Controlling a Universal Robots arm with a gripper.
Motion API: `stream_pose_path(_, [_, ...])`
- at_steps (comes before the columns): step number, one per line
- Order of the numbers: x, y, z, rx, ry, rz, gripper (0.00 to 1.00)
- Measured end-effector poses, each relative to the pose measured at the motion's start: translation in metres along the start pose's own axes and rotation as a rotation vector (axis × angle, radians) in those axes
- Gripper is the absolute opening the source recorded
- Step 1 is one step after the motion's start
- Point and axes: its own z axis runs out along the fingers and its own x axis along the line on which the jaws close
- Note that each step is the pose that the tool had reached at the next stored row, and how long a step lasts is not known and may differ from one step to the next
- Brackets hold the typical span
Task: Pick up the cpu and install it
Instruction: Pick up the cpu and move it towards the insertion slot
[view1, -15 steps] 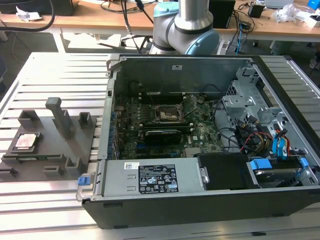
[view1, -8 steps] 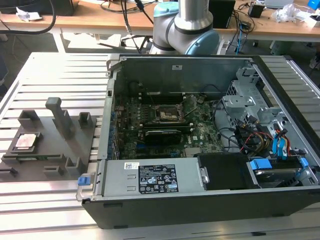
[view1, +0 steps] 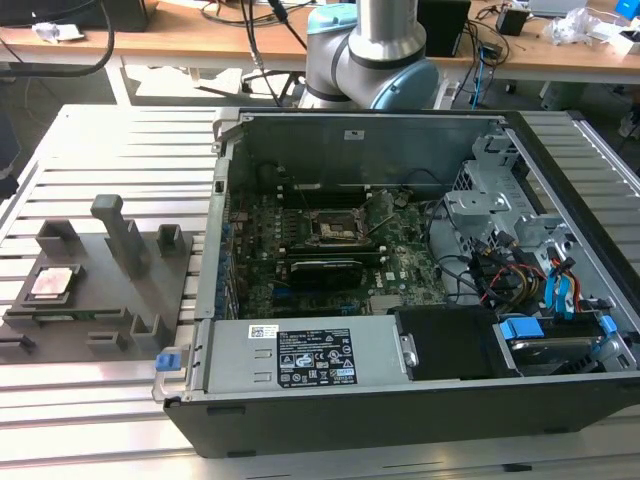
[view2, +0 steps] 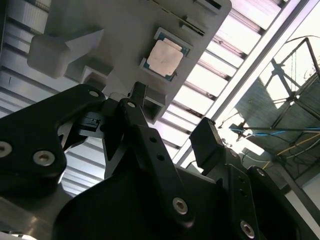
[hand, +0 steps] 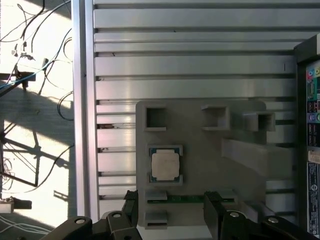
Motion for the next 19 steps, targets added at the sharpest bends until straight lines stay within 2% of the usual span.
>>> stream_pose_path(19, [0.0005, 0.0002, 0.0188, 0.0, 0.0, 0.0, 0.63])
